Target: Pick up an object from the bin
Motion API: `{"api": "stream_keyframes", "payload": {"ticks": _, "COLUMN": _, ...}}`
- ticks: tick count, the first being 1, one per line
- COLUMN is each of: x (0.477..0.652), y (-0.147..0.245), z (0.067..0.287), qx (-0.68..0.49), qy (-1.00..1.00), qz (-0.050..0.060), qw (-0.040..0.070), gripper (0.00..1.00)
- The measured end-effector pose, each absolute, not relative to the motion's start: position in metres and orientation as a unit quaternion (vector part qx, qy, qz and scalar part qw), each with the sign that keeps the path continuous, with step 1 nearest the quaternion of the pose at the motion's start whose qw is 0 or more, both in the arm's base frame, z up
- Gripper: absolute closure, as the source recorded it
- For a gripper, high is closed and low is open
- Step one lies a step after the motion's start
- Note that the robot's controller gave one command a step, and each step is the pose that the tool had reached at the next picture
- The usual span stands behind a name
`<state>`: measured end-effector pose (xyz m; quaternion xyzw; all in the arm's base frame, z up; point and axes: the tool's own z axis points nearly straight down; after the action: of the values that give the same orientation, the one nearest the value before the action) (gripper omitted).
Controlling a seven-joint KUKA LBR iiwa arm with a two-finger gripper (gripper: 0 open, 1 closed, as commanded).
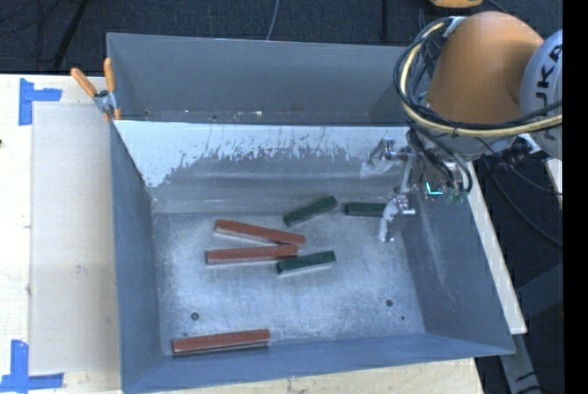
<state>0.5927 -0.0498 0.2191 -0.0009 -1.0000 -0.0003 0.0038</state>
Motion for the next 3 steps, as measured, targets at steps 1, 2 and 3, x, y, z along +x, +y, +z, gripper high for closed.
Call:
{"api": "stream_keyframes", "payload": {"ticks": 1, "x": 0.594, "y": -0.050, "z": 0.223, "qx": 0.000, "qy": -1.000, "qz": 0.000, "qw": 0.000, "gripper": 0.00}}
{"api": "stream_keyframes", "payload": {"ticks": 2, "x": 0.598, "y": -0.031, "z": 0.183, "qx": 0.005, "qy": -1.000, "qz": 0.001, "qw": -0.004, "gripper": 0.00}}
{"api": "stream_keyframes", "payload": {"ticks": 3, "x": 0.593, "y": 0.001, "z": 0.114, "qx": 0.052, "qy": -0.999, "qz": 0.000, "qw": -0.001, "gripper": 0.00}}
